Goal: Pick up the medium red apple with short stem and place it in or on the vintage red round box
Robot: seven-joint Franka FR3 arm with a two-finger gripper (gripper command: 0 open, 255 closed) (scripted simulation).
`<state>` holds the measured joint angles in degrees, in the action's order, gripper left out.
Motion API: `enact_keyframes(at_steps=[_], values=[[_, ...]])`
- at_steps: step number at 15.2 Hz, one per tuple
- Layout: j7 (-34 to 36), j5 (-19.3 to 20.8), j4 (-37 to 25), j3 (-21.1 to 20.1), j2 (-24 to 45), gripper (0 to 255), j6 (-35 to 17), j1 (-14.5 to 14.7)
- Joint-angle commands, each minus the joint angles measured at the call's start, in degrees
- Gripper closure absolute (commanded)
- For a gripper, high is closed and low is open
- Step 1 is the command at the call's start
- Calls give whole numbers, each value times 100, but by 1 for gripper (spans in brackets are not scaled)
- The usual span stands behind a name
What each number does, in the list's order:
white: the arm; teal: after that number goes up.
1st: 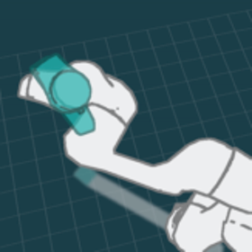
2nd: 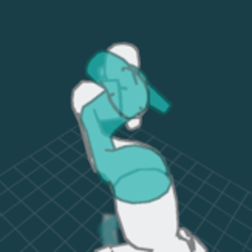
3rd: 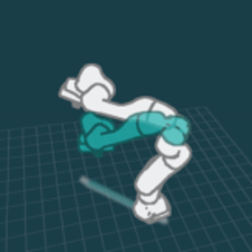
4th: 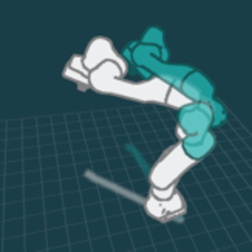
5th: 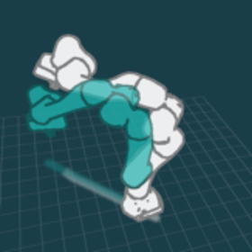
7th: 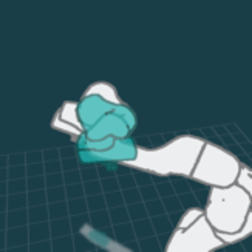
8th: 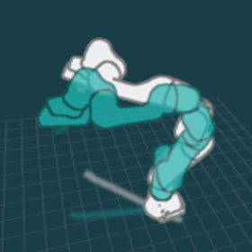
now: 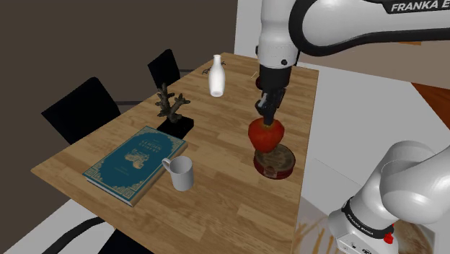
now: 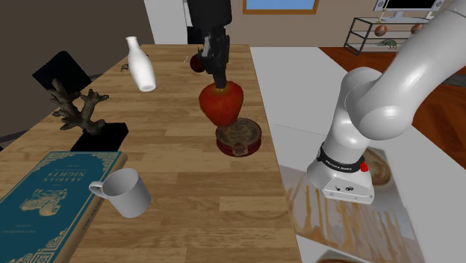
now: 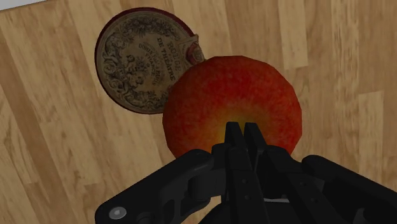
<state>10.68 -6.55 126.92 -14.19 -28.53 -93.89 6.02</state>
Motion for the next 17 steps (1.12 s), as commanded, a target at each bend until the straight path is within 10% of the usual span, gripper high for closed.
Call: enact_keyframes(at_steps=[1, 8, 17], values=[[-269, 90, 86, 218, -198, 255, 131, -75], [-1226, 557, 129, 1016, -633, 255, 552, -392], [-1219, 541, 882, 1001, -713, 255, -120, -380]])
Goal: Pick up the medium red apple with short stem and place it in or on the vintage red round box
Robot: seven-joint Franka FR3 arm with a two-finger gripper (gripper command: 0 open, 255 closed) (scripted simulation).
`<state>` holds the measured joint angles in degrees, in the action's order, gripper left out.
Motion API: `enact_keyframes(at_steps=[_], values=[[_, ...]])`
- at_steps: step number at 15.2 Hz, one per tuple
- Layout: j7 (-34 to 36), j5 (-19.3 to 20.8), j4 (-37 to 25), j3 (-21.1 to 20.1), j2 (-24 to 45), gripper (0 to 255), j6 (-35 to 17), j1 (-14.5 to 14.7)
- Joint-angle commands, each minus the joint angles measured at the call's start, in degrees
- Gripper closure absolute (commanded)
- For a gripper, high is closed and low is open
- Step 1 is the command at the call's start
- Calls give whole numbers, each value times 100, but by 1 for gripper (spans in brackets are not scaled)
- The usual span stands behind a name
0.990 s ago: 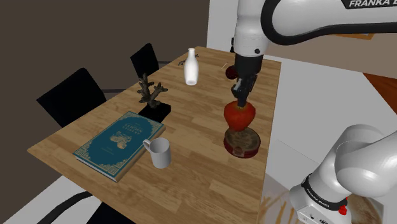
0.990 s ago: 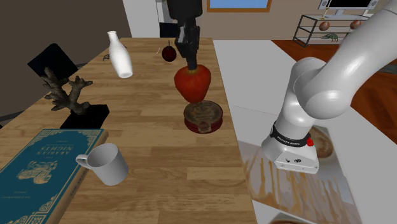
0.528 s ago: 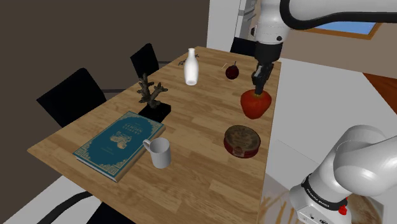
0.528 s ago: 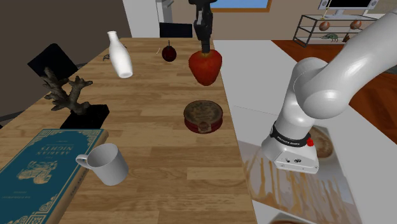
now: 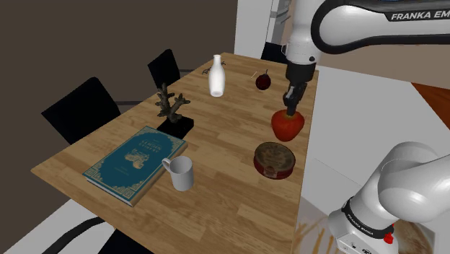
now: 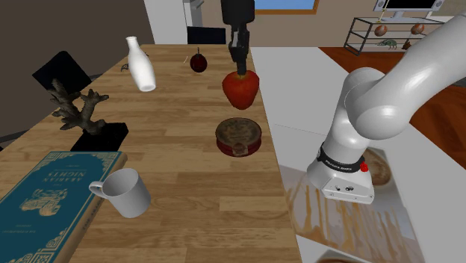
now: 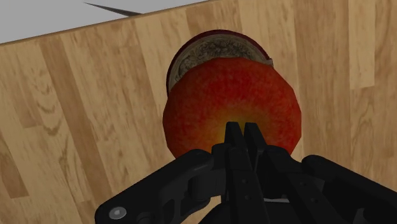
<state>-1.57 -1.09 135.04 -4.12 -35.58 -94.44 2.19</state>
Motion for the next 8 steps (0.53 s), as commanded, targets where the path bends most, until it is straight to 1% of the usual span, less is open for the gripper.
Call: enact_keyframes(at_steps=[1, 8], values=[[7, -7, 148, -8, -11, 255, -142, 5], [14, -20, 674, -25, 8, 255, -686, 12]])
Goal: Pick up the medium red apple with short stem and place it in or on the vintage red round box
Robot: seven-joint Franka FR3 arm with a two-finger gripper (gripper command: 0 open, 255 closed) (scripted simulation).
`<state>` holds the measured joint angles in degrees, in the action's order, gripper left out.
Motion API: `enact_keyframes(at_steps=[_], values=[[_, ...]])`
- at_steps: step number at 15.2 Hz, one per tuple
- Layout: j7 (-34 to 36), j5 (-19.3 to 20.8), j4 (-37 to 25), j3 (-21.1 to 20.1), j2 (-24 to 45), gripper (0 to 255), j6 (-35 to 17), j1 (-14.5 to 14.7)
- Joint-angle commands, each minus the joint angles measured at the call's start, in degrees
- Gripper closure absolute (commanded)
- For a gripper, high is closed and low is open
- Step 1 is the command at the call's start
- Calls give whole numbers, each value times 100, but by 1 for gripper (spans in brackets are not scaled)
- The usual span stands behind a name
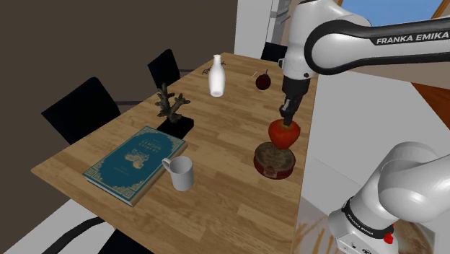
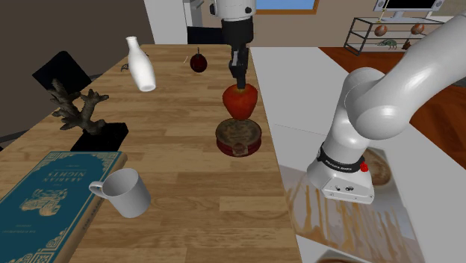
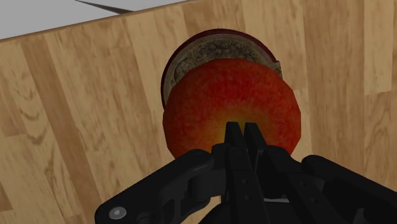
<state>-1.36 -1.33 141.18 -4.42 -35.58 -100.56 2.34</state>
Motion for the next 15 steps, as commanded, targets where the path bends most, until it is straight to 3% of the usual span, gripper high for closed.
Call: enact_keyframes(at_steps=[1, 9, 15], values=[[-6, 2, 132, 2, 17, 255, -153, -3], [6, -12, 692, -24, 148, 255, -844, 2], [6, -12, 692, -24, 148, 255, -844, 3]])
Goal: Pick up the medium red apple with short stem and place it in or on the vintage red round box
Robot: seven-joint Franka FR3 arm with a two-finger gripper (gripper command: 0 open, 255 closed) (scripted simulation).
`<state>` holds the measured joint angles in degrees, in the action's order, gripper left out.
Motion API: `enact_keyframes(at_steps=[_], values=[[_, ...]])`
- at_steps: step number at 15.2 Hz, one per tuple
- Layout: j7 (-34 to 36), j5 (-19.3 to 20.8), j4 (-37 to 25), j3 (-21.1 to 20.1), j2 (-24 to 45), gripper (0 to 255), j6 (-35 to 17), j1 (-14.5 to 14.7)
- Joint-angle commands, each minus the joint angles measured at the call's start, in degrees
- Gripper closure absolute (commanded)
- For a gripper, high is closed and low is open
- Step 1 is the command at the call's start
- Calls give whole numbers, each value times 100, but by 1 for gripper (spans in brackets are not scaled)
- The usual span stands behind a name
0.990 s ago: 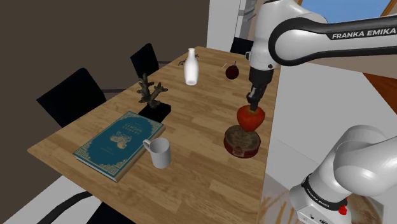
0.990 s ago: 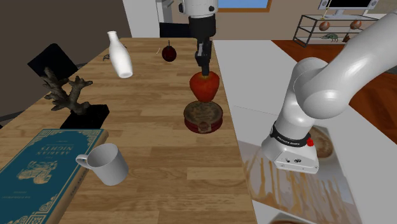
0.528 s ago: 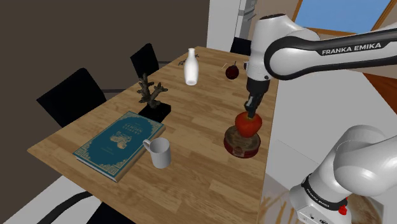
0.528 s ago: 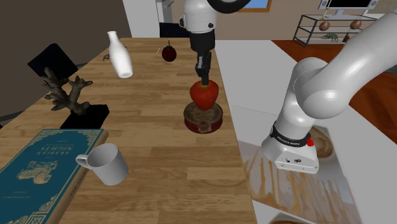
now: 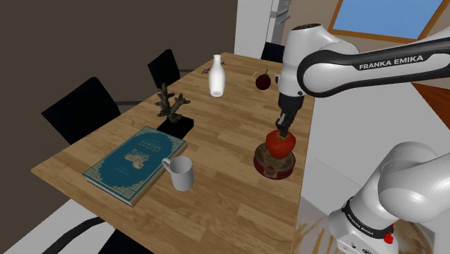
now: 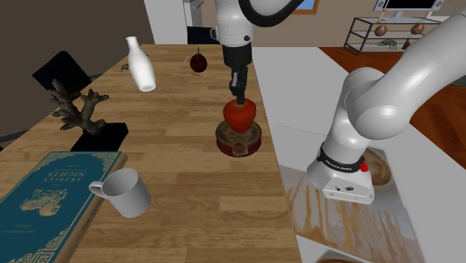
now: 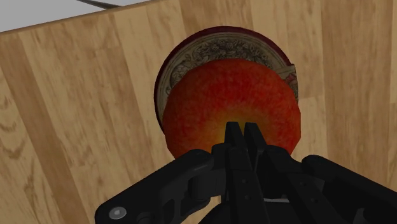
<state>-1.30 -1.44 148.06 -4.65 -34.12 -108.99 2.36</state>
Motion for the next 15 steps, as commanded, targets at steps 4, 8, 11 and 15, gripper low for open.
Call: enact_keyframes(at_steps=[4, 8, 11, 15], values=[[0, 0, 3, 0, 3, 0, -2, 0], [0, 0, 2, 0, 2, 0, -1, 0], [1, 9, -541, 12, -52, 0, 596, -3], [1, 12, -692, 15, -53, 0, 748, -4]])
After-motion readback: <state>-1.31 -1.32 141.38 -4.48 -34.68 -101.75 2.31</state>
